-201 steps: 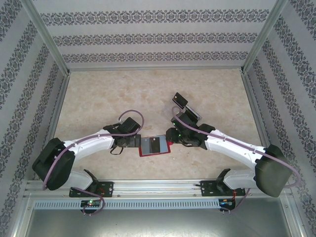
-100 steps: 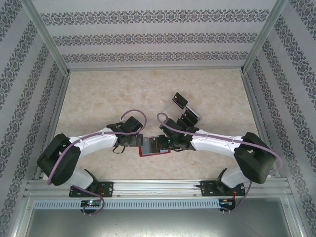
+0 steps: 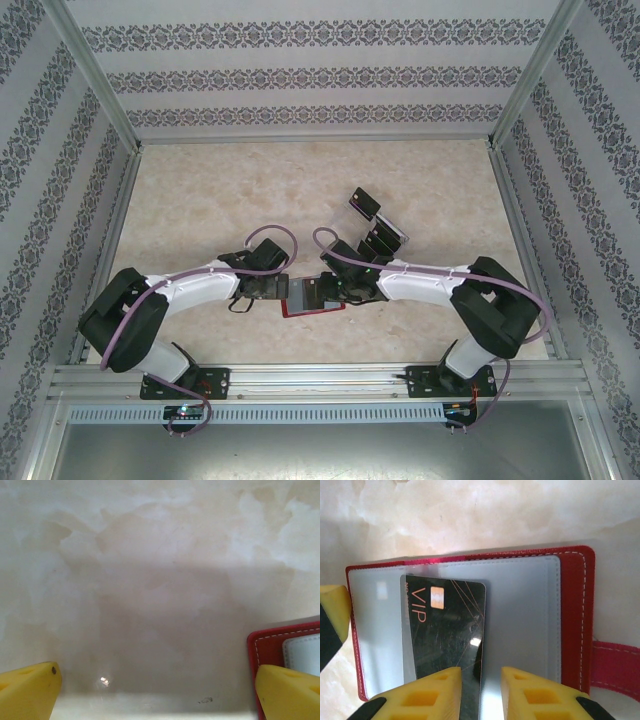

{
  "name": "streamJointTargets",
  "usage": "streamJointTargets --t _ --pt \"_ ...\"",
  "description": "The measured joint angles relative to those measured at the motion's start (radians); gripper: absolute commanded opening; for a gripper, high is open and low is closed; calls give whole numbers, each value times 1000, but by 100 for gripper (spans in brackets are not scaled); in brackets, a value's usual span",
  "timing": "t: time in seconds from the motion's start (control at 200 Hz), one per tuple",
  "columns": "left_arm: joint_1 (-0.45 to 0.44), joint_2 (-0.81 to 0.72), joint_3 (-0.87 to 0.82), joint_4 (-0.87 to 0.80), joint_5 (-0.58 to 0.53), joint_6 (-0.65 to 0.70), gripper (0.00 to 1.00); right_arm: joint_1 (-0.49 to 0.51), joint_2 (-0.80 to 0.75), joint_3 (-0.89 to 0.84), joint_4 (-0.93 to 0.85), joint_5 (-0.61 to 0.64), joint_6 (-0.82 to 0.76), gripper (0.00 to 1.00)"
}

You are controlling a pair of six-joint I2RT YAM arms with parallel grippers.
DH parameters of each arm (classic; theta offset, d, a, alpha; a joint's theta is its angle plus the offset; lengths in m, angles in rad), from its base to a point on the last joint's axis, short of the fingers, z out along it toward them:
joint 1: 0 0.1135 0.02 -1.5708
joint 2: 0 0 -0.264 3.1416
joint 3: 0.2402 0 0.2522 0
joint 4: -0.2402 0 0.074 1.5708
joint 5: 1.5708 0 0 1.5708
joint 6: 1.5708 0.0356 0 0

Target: Put the credit cards into the card holder

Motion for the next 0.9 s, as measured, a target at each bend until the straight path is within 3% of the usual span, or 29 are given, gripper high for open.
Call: streamJointTargets --t 0.899 --pt "0 0 -5 11 0 3 100 -2 82 47 44 -55 -1 30"
